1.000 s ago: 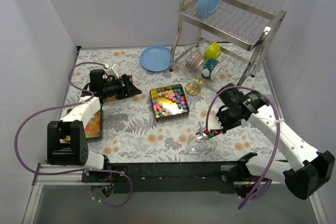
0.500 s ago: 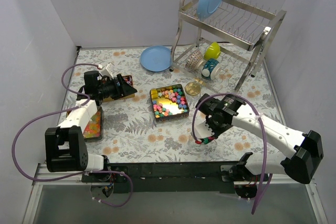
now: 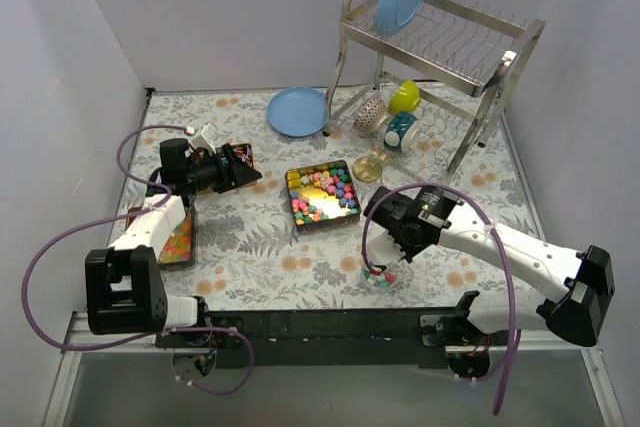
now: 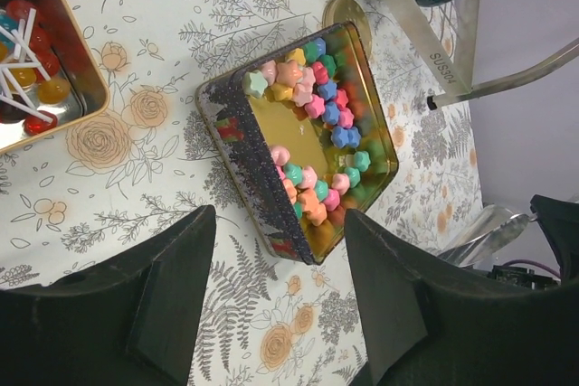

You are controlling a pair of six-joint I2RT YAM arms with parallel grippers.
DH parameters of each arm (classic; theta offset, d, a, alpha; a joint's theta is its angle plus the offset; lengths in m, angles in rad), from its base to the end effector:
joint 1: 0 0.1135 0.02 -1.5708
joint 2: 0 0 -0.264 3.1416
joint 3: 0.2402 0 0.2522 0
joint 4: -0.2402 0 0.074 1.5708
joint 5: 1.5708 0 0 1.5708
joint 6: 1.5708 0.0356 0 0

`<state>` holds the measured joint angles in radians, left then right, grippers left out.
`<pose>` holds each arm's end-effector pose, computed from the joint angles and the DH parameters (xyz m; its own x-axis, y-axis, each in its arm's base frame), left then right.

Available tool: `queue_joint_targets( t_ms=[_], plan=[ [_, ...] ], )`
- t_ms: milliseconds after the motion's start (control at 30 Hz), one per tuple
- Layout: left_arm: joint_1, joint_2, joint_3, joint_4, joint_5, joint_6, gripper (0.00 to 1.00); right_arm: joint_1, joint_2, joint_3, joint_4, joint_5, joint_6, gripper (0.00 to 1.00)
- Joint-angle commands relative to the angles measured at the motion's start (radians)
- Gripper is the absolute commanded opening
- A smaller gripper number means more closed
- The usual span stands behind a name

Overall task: Pack the candies
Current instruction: Place the fake candies in the packing bottle, then move the storage box to the center of the board.

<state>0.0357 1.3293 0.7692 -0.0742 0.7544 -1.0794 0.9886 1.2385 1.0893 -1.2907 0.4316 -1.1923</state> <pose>0.2775 -0.0145 0.2313 -0.7426 -0.6694 -0.0222 -0.2743 0.3343 -0.9017 0.1218 0.1580 0.2806 0.4756 -0.8125 0.3372 -0.7758 -0.5681 -0.2745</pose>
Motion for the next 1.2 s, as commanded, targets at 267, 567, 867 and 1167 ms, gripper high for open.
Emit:
queue_joint_targets(
  t_ms=[267, 567, 867, 1167],
  plan=[
    [0.029, -0.075, 0.244, -0.392, -0.306, 0.162, 0.61, 0.027, -0.022, 0.231, -0.015, -0.103, 0.112, 0.01],
    [0.196, 0.034, 0.315, -0.788, -0.485, 0.458, 0.61, 0.004, 0.036, 0.207, 0.140, -0.217, 0.313, 0.01],
    [0.216, 0.108, 0.213, -0.713, -0.537, 0.498, 0.58, -0.068, 0.118, 0.317, 0.152, -0.313, 0.376, 0.01],
    [0.216, 0.171, 0.193, -0.705, -0.489, 0.509, 0.36, -0.090, 0.121, 0.314, 0.171, -0.323, 0.384, 0.01]
  ],
)
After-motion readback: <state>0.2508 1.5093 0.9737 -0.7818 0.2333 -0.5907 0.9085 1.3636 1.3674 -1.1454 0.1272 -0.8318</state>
